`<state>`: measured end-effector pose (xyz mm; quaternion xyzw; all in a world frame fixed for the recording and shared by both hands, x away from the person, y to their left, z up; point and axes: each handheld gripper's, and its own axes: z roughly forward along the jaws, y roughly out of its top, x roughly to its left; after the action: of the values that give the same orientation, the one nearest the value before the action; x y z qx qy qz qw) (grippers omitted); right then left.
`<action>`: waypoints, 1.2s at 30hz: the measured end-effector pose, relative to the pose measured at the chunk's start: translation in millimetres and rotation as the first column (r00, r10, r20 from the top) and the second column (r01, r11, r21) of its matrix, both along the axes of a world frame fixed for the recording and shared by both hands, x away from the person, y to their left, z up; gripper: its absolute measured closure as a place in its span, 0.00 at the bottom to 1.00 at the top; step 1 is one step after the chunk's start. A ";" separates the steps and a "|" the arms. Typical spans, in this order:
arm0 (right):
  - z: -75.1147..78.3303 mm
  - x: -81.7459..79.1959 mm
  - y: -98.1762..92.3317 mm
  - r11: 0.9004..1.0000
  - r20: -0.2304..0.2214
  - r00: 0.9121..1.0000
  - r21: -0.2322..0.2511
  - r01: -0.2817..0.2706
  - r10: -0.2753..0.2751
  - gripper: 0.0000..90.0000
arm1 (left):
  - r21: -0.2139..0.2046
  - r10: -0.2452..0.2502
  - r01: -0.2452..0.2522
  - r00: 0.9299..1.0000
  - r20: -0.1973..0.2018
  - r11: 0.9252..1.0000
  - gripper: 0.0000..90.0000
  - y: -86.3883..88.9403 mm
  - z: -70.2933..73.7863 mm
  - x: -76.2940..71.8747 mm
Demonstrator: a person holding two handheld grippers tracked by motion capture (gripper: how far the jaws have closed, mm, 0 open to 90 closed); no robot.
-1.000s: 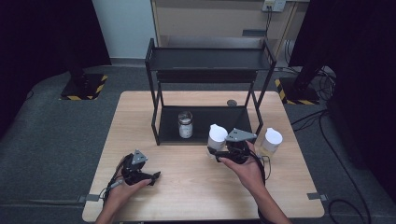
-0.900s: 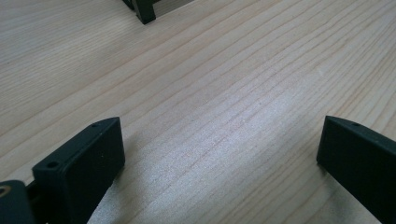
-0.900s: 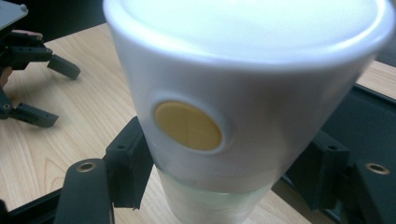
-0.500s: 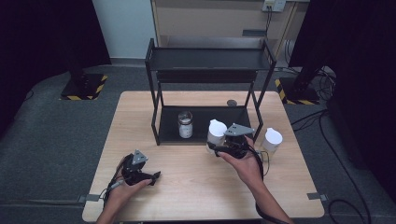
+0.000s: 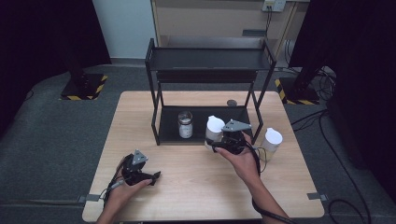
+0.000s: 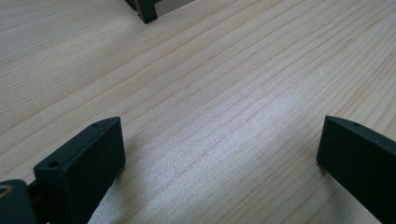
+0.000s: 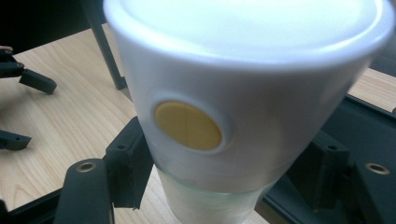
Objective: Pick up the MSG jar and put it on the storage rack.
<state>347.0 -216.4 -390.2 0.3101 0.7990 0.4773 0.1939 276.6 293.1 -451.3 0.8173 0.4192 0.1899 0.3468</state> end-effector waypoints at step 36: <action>-5.9 31.6 23.5 0.999 -0.006 0.999 -0.014 0.035 -0.035 0.35 | 0.000 0.007 -0.007 1.000 0.001 1.000 0.00 -2.3 -0.2 -3.4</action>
<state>378.7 -192.9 -396.1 0.3242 0.7974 0.4674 0.2016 273.2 290.8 -451.5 0.8156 0.4220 0.1914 0.3464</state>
